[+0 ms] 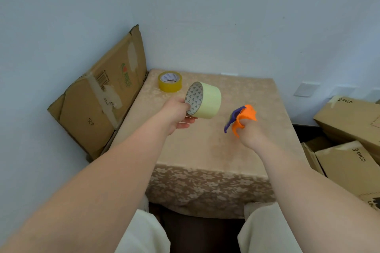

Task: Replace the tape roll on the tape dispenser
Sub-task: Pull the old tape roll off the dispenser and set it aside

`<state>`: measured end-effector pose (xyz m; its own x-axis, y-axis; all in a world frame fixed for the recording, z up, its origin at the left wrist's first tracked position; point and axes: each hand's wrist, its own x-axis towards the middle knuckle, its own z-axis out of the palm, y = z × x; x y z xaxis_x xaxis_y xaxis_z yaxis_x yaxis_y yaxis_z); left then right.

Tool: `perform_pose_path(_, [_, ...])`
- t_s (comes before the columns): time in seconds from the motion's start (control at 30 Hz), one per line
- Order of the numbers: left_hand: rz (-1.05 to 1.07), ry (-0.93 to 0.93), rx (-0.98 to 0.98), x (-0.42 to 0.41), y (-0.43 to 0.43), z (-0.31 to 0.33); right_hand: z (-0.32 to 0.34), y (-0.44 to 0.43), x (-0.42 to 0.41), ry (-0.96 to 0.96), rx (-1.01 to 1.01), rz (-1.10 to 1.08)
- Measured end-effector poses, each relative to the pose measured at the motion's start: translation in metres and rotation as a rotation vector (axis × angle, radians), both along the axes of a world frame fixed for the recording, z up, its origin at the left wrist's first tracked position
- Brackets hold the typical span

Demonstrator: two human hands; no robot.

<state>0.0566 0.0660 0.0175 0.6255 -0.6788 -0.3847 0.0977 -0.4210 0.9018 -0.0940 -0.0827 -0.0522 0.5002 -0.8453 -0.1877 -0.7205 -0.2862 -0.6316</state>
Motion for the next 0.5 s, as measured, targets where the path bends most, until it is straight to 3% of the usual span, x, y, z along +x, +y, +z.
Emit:
perform_pose_path(0.1, [0.015, 0.011, -0.004, -0.002, 0.006, -0.001, -0.009, 0.005, -0.008, 0.143, -0.102, 0.094])
perform_pose_path(0.27, [0.035, 0.011, -0.002, -0.004, 0.010, -0.002, -0.001, 0.010, -0.006, 0.301, 0.016, 0.149])
perform_pose_path(0.33, [0.038, 0.014, -0.002, -0.007, 0.011, -0.002, 0.008, 0.014, -0.004, 0.301, -0.031, 0.100])
perform_pose_path(0.4, [0.032, 0.010, -0.003, -0.011, 0.010, -0.002, 0.022, 0.019, 0.000, 0.191, -0.028, 0.092])
perform_pose_path(0.5, [0.030, 0.003, -0.010, -0.016, 0.008, -0.005, 0.045, 0.030, 0.005, -0.236, 0.359, -0.003])
